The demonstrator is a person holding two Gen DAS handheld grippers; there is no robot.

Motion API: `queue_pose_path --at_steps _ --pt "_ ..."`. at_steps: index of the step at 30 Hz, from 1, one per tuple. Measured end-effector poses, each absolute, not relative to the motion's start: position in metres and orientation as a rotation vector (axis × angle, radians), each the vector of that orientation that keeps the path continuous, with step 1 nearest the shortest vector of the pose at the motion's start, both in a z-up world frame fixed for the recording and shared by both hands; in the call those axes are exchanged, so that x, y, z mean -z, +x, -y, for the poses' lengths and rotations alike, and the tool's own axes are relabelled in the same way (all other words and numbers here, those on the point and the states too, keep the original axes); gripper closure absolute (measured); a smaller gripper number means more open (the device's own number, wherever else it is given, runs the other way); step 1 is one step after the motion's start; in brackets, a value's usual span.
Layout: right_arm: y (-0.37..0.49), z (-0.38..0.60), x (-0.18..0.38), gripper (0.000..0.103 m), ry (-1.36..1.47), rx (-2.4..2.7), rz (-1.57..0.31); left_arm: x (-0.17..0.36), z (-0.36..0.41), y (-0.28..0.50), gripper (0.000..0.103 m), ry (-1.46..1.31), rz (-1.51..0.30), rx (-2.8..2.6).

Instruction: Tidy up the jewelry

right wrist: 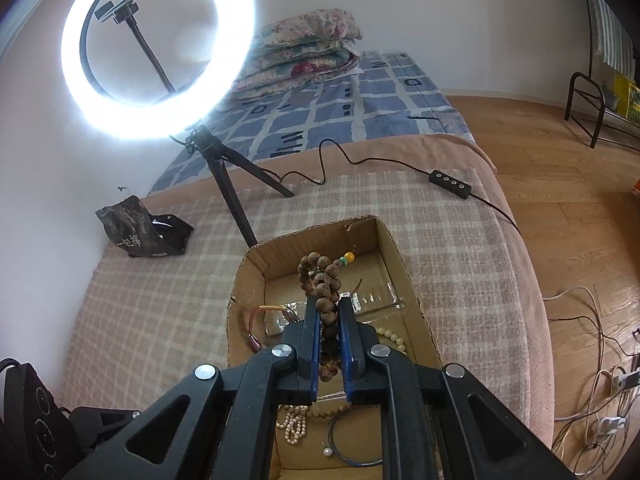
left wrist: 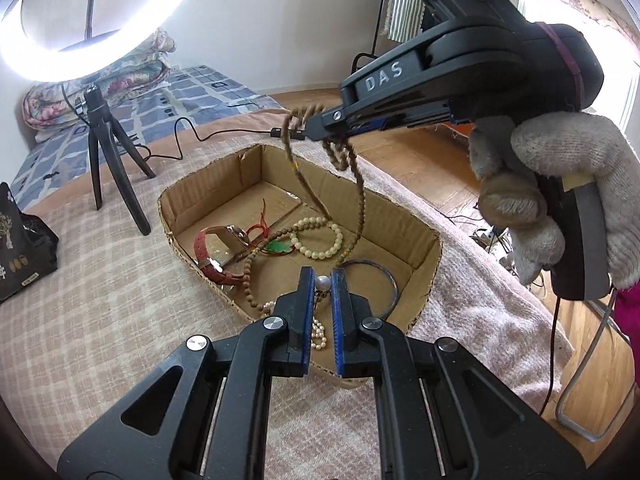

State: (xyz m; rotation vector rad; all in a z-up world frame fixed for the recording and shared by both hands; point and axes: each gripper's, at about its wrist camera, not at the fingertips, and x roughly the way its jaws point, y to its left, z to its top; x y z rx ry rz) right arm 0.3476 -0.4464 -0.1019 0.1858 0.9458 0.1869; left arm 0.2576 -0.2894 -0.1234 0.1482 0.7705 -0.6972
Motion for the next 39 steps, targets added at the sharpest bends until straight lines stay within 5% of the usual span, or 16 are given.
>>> queue_pose_path --at_steps 4,7,10,13,22,39 --pt "0.347 0.445 0.104 0.07 0.173 -0.182 -0.948 0.124 0.292 0.261 0.093 0.157 -0.778 0.682" --pt "0.346 0.444 0.106 0.058 0.164 -0.175 -0.954 0.125 0.29 0.262 0.06 0.149 -0.779 0.676" --pt "0.344 0.442 0.107 0.029 0.146 -0.152 -0.948 0.122 0.286 0.261 0.054 0.14 -0.76 0.663" --pt "0.342 0.441 0.107 0.018 0.137 -0.132 -0.943 0.12 0.283 0.26 0.041 0.135 -0.762 0.653" --pt "0.33 0.434 0.1 0.004 0.128 -0.087 -0.936 0.108 0.268 0.255 0.035 0.126 -0.752 0.621" --pt "0.274 0.395 0.042 0.001 0.056 -0.022 -0.843 0.045 0.211 0.225 0.03 0.127 -0.676 0.572"
